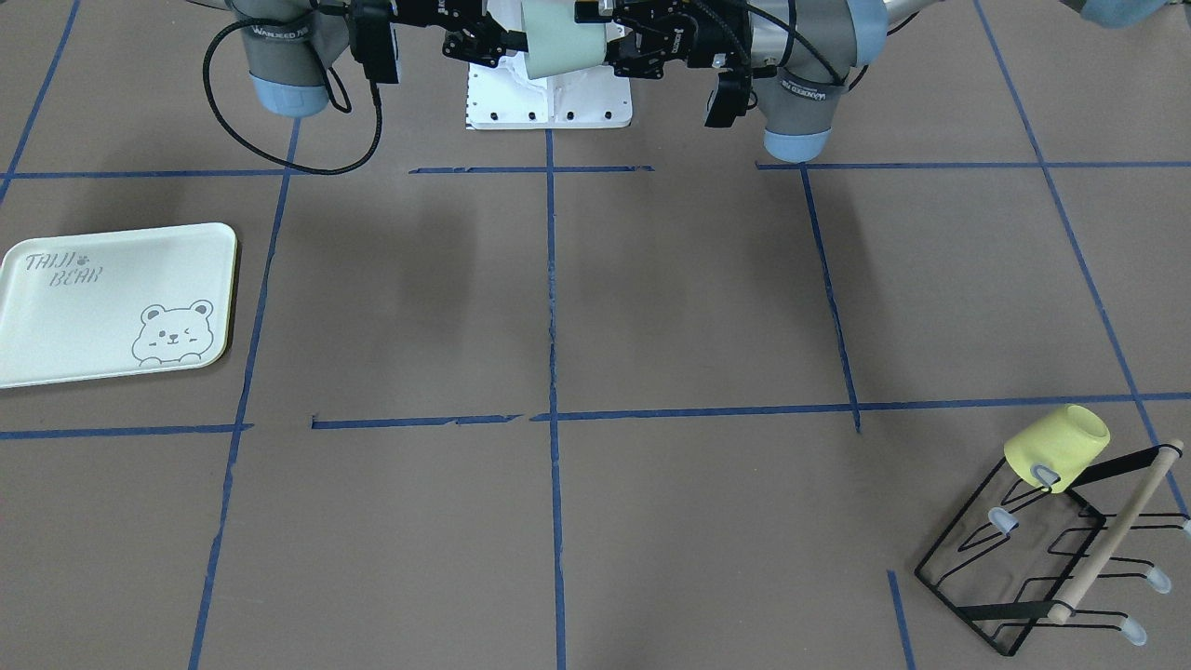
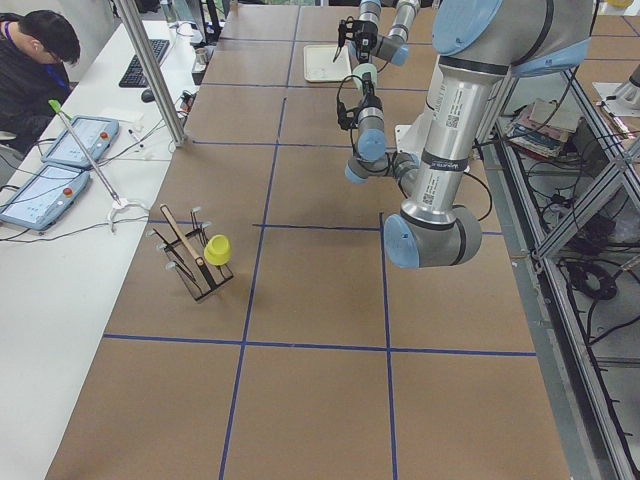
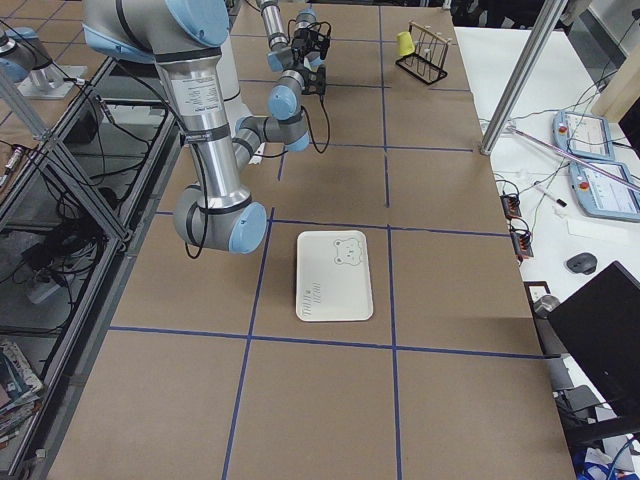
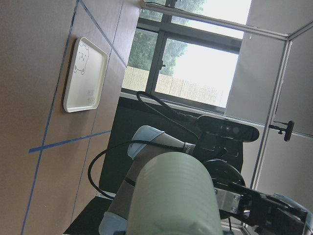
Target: Left arm grabs green cup and hands to right arm on tray
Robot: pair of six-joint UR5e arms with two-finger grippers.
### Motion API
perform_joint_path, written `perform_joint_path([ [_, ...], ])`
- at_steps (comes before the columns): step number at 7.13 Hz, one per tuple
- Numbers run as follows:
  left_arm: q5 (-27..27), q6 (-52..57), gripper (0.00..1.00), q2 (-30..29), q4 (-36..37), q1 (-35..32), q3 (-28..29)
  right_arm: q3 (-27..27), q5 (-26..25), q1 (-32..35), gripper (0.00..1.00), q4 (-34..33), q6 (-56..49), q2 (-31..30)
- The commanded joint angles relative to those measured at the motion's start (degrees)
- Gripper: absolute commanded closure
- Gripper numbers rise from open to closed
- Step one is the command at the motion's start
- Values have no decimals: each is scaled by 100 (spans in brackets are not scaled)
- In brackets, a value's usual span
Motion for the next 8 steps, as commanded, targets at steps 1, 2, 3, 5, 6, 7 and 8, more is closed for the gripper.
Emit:
perform_joint_path([
  [1,91,2,76,-53,10,86,3,-186,4,0,8,7,13,137],
  [2,91,2,76,-53,10,86,3,-168,13,17,23,24,22,129],
  [3,91,2,76,-36,1,86,3,-133,22,26,33,33,22,102],
  [5,91,-7,76,-10,-16,86,-5,-107,39,44,32,59,22,67],
  [6,91,-15,76,-1,-25,77,-5,-107,48,53,32,68,22,50],
  [7,91,-16,76,-1,-25,77,-14,-107,57,53,32,68,22,49],
  [8,91,-16,76,8,-25,69,-14,-107,57,53,33,68,22,41],
])
